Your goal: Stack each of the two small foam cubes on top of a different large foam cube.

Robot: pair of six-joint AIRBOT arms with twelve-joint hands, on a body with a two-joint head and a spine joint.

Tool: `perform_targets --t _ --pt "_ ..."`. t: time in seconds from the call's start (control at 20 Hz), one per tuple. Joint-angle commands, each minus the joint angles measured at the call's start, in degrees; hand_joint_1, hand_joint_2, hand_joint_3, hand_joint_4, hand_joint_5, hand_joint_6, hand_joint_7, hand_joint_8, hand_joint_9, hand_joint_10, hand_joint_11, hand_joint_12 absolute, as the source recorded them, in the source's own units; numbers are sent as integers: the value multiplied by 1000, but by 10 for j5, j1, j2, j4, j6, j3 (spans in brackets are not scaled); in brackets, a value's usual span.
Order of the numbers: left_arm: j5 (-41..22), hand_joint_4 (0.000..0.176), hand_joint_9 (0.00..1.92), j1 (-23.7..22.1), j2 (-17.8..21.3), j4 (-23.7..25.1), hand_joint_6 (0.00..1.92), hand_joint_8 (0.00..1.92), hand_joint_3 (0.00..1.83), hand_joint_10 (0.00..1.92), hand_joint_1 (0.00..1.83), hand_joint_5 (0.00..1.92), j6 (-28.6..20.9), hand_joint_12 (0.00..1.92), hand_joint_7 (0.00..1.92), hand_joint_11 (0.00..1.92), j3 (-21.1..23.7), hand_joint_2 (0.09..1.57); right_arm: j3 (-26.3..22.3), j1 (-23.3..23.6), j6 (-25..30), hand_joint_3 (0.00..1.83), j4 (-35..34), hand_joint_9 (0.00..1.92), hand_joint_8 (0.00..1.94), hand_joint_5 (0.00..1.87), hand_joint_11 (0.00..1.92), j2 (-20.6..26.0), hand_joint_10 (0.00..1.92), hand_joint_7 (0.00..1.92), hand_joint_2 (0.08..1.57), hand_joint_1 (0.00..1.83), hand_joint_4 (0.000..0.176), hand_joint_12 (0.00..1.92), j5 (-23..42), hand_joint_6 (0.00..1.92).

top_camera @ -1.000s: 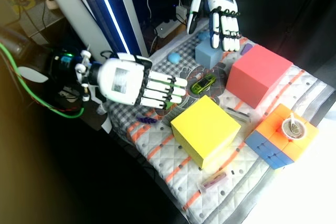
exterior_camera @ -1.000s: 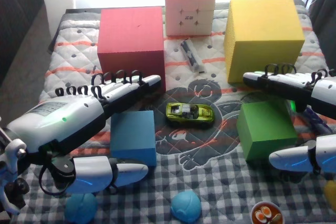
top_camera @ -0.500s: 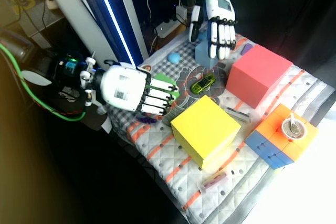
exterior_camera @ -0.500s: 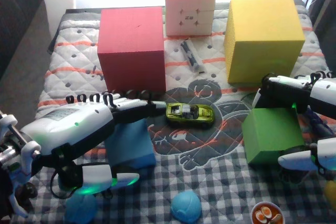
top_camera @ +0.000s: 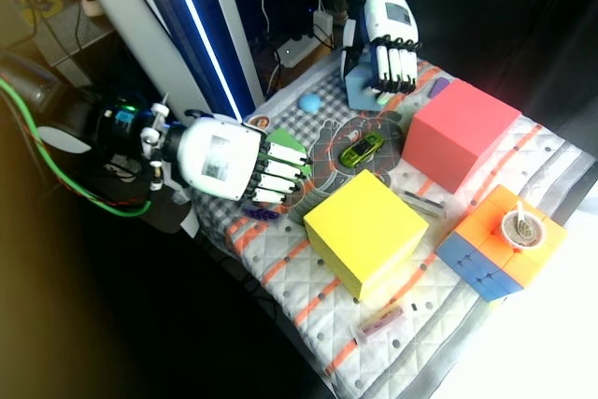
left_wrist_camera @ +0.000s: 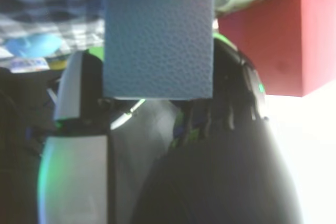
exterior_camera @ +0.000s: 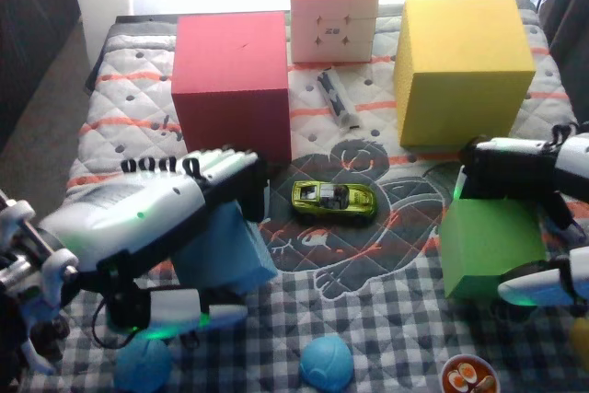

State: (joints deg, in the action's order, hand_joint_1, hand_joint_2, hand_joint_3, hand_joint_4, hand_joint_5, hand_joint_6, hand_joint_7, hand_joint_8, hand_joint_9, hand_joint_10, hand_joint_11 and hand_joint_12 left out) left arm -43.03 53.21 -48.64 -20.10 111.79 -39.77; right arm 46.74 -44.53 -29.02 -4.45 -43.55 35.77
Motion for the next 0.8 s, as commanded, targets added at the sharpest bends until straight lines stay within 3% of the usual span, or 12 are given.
perform_targets --t 0.0,0.1,0.15,0.25,0.4,0.45,0.5,0.55,0.6,0.75 --pt "-86 0 85 -7 6 21 1753 1733 2 1921 1298 110 -1 1921 47 215 5 1176 -4 5 3 565 1 677 1713 461 708 9 1920 716 1093 1106 0 1921 88 1770" --pt "-103 0 67 -7 18 40 1672 1673 6 1877 1320 93 -1 1921 39 157 19 1190 -18 5 3 642 9 777 1776 488 775 26 1921 740 1045 1137 0 1921 114 1705" --pt "-113 0 59 -7 25 51 1720 1701 9 1874 1307 39 -1 1921 14 166 26 1198 -26 5 3 651 13 807 1790 488 795 36 1921 748 1039 1148 0 1921 128 1686" --pt "-123 3 42 -7 32 60 1786 1745 13 1916 1286 18 -1 1921 0 225 32 1216 -32 8 3 471 18 693 1719 474 700 44 1921 714 1129 1118 0 1921 138 1685" --pt "-145 37 33 -10 43 76 1857 1760 0 1921 1333 0 -1 1921 0 205 40 1188 -36 27 3 318 30 751 1803 484 770 52 1921 677 1208 1128 0 1921 148 1579" --pt "-150 40 6 -14 49 83 1838 1749 0 1892 1323 0 -1 1921 0 138 42 1191 -36 36 3 300 34 689 1796 485 673 53 1921 671 1218 1120 0 1921 148 1581" --pt "-151 18 0 -21 52 86 1826 1756 7 1887 1311 5 -1 1921 0 106 43 1211 -35 44 3 233 37 661 1758 470 632 54 1921 677 1250 1115 0 1921 148 1601" --pt "-149 12 0 -29 55 88 1778 1724 11 1896 1307 23 -1 1921 0 94 42 1227 -34 50 3 211 38 671 1698 481 628 55 1921 705 1245 1125 0 1921 148 1592" --pt "-141 17 25 -43 59 90 1764 1709 0 1916 1334 33 -1 1921 0 158 40 1206 -31 58 3 150 39 624 1685 488 629 55 1921 678 1279 1102 0 1921 148 1613" --pt "-104 79 1 -95 63 91 1752 1633 15 1902 1257 0 -1 1921 0 143 25 1245 -24 80 3 113 39 651 1623 516 698 55 1921 720 1270 1131 0 1921 148 1575"
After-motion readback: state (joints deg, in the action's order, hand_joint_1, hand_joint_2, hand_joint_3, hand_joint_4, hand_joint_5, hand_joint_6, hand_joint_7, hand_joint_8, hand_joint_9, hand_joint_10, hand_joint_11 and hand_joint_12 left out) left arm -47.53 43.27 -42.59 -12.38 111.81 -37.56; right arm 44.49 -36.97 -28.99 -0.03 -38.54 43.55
